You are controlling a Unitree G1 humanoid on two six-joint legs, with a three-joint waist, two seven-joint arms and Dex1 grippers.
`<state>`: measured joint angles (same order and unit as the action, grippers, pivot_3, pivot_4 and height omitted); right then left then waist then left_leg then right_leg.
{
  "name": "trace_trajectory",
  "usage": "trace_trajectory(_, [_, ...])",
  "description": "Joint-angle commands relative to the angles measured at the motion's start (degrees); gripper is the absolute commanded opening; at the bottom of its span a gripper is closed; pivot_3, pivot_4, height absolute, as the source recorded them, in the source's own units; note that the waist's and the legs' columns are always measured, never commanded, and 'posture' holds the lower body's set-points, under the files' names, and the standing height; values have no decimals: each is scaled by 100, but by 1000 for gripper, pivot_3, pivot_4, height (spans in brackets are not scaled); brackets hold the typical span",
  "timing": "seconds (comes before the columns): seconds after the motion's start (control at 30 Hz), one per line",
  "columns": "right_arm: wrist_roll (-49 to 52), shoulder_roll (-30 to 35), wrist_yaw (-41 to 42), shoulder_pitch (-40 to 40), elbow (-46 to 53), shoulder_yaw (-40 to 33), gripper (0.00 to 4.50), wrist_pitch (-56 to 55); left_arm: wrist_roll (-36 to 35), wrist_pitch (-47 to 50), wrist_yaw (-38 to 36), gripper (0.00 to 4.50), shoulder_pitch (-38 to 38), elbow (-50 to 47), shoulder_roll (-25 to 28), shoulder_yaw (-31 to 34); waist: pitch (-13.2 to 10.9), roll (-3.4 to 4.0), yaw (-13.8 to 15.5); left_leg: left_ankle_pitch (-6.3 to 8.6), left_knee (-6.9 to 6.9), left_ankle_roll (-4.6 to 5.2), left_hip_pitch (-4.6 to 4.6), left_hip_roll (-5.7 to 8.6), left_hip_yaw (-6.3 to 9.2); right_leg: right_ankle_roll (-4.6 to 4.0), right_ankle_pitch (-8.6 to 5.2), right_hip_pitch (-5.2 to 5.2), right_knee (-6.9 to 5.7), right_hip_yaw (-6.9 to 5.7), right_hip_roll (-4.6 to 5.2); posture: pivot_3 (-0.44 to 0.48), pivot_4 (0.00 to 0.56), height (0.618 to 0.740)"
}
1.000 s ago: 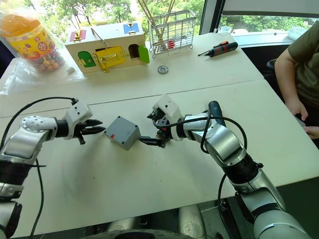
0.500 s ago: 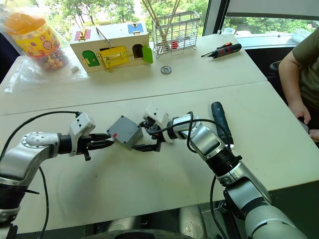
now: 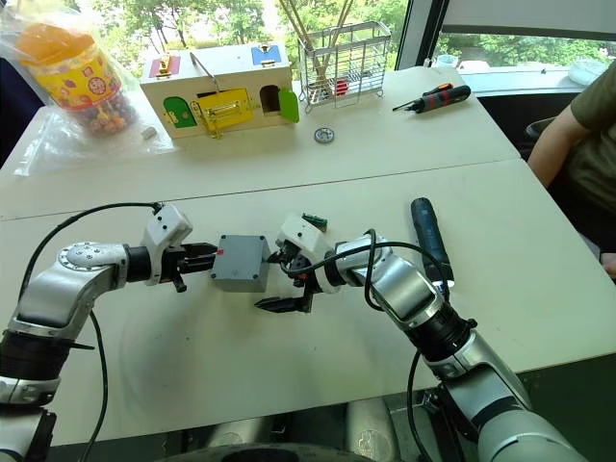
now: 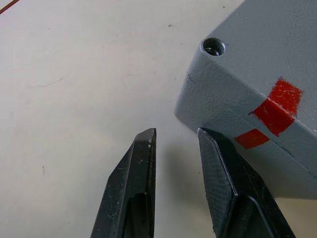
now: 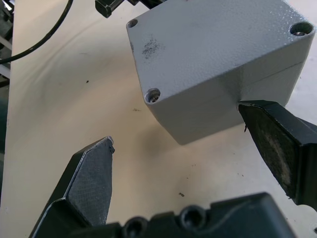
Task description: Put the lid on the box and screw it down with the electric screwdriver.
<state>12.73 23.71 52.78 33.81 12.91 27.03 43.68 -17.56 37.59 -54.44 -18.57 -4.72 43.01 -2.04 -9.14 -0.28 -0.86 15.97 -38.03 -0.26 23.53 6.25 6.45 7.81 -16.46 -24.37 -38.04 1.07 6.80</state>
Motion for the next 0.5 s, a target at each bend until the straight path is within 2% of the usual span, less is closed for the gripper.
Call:
trace_trajectory(0.03, [180,182,-165,-5,580,-593,4465,97,-79,-112,-301,1329,-55,-128,299,92,0,0,1,0,0,0,0,0,0,0,0,0,1,0,0,0,150,740])
trace_trajectory(0.23, [293,556,-563,-382,1183,-1362,4465,245,-377,-32,-887,1329,11,-331,997,452,0,0,4,0,4,0,0,-1,1,0,0,0,2,0,0,0,150,740])
trace_trajectory(0.37, [306,673,-807,-809,1181,-1706,4465,184,-1064,470,-871,1329,-259,-852,826,652,0,0,36,0,1,0,0,-2,2,0,0,3,2,0,0,0,150,740])
trace_trajectory(0.5, [201,707,-975,-1122,1051,-1695,3419,-33,-1339,779,-670,1329,-279,-1495,627,485,1,-2,7,1,-1,1,0,2,-4,0,0,6,3,5,3,0,150,740])
